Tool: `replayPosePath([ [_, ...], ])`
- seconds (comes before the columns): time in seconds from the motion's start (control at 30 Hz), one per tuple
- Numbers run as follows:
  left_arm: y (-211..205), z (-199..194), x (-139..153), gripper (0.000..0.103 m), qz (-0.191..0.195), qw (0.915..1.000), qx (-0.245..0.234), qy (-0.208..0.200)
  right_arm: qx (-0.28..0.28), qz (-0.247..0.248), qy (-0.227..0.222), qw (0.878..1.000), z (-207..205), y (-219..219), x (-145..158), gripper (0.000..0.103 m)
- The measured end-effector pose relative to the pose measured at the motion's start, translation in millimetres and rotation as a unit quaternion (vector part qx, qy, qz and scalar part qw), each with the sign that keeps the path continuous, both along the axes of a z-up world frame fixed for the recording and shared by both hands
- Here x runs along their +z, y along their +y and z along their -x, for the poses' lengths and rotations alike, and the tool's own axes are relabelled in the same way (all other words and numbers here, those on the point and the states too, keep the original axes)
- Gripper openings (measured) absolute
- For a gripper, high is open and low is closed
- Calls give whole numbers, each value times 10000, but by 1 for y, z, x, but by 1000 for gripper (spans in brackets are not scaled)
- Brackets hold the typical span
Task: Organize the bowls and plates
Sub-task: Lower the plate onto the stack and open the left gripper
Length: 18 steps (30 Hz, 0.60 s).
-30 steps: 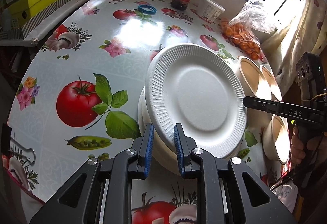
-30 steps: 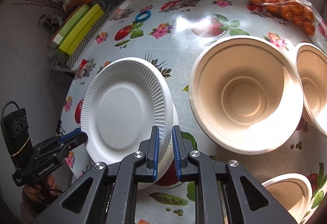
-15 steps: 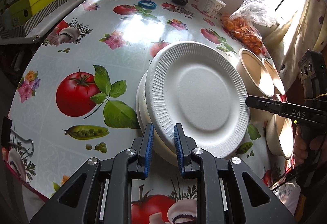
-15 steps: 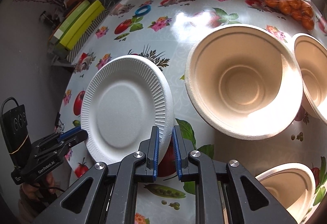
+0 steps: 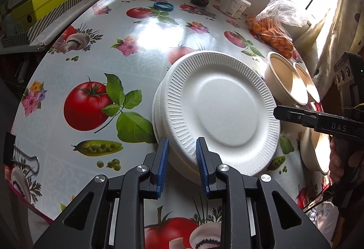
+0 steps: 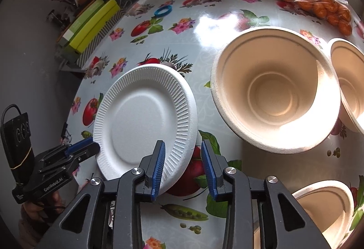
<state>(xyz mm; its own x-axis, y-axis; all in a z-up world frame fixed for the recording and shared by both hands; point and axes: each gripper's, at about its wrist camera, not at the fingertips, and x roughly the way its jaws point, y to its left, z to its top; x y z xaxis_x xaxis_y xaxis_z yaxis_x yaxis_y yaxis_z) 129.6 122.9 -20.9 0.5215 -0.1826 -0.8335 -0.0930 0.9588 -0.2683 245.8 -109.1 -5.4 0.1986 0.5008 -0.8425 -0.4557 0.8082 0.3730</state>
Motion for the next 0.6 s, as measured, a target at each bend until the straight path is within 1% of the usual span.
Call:
replayPosePath([
  [0.13, 2, 1, 3, 46, 10, 9999, 27, -113, 6, 25, -48, 10000, 0, 2, 0, 44],
  [0.23, 6, 2, 4, 47, 133, 9998, 69, -162, -13, 45, -14, 10000, -1, 3, -3, 51],
  [0.27, 8, 3, 4, 47, 177, 9996, 95, -178, -15, 58, 13, 10000, -1, 4, -4, 51],
  [0.37, 12, 4, 4, 47, 335, 9991, 117, -228, 26, 57, 65, 10000, 0, 7, -8, 51],
  [0.53, 21, 8, -3, 47, 714, 9971, 214, -143, 64, 24, 229, 9997, 6, 15, -14, 52],
  [0.6, 23, 9, -6, 47, 792, 9966, 215, -99, 84, -1, 287, 9996, 7, 19, -17, 52],
])
